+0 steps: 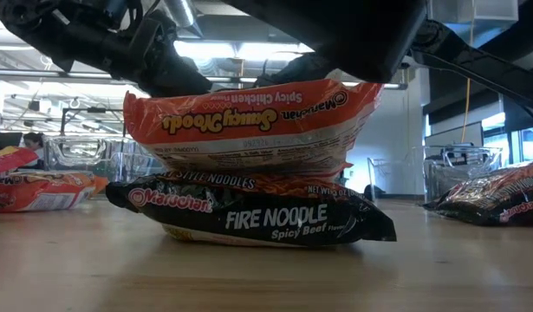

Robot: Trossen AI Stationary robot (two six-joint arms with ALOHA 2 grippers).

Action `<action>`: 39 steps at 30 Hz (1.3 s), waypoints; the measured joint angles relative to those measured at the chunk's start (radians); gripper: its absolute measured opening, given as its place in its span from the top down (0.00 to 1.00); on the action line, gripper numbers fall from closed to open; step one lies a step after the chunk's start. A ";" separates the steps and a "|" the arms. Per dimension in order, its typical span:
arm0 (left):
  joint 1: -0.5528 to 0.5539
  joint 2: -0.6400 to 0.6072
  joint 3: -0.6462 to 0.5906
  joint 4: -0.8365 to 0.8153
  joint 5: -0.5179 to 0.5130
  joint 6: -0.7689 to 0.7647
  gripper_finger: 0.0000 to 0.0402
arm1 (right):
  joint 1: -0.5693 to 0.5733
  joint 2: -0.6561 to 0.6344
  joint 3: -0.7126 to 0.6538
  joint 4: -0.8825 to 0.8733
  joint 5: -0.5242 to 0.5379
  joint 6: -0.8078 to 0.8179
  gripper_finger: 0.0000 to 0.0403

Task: Sort Maruchan noodles
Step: Put the top right red noodle pack into the middle transparent bin, then put the bottom right red noodle pack into the middle transparent bin

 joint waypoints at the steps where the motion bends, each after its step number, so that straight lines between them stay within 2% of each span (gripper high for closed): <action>1: 0.000 0.000 0.000 0.000 0.000 0.000 0.56 | 0.000 0.000 0.003 -0.002 0.013 0.000 0.48; 10: 0.000 0.000 0.000 -0.001 0.000 0.000 0.56 | 0.002 -0.021 0.007 0.011 0.030 0.033 0.48; 16: 0.000 0.000 0.000 -0.002 0.000 0.007 0.56 | 0.006 -0.026 0.008 0.010 0.090 0.047 0.48; 23: 0.000 0.000 0.000 -0.001 0.000 0.007 0.56 | 0.006 -0.032 0.008 0.002 0.084 0.051 0.48; 32: 0.000 0.000 0.000 -0.001 0.000 0.000 0.56 | 0.023 -0.037 0.166 -0.184 0.045 0.057 0.48; 39: 0.000 0.000 0.000 -0.001 0.000 -0.017 0.56 | 0.061 -0.160 0.136 -0.302 -0.015 0.080 0.48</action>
